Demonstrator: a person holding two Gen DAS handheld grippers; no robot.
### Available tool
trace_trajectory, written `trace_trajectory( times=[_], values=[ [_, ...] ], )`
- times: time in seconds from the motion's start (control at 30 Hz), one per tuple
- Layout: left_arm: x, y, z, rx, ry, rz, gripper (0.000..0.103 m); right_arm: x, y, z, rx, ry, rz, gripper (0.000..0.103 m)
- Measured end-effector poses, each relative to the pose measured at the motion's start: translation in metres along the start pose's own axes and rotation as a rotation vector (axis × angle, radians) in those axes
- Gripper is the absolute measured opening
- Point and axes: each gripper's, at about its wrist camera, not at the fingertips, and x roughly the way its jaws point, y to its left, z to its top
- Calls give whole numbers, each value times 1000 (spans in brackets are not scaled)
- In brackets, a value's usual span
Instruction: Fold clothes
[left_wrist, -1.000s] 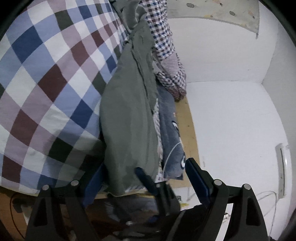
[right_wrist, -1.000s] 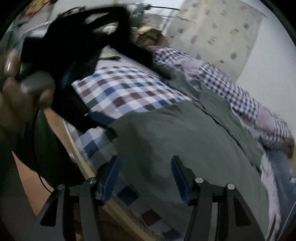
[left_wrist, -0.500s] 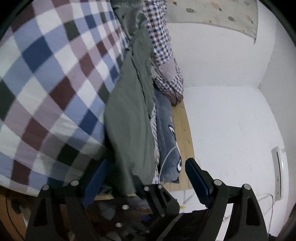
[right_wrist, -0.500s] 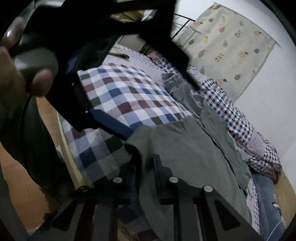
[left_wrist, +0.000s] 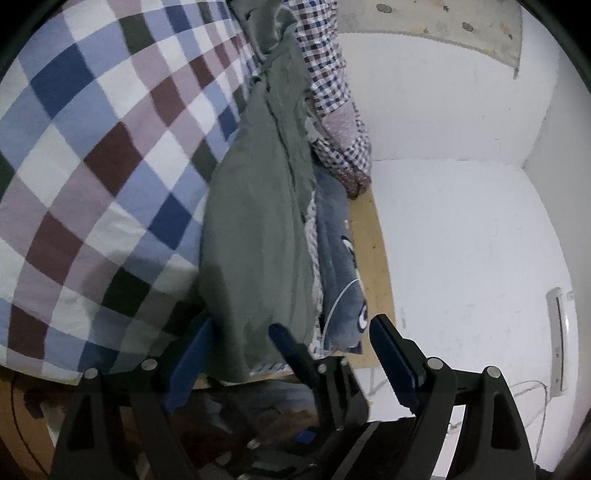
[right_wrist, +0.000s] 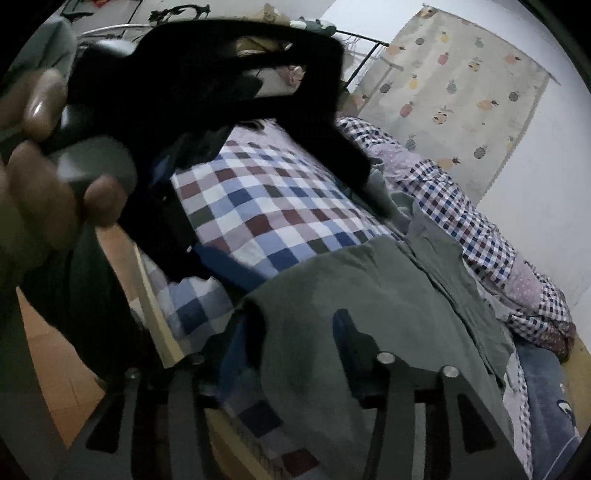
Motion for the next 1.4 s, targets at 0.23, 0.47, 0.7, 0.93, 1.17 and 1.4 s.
trace_trajectory(
  times=[0.23,0.47,0.7,0.93,1.17,1.4],
  values=[
    [2,-8,1,8,11,-84,88,6,14,-5,-91,12,-81,59],
    [-4,-5,4,3,-20,-59,88,16,21,-4,-94,42,-42,59],
    [-25,-6,2,68,-107,251,88,22,30,-2,-117,32,-10,59],
    [-4,5,1,70,-9,368,76,20,22,1,-71,38,57,59],
    [-1,18,0,23,43,366,29,18,17,-3,-63,48,39,59],
    [-10,12,-3,-3,32,252,8,17,25,-6,-128,31,-31,59]
  ],
)
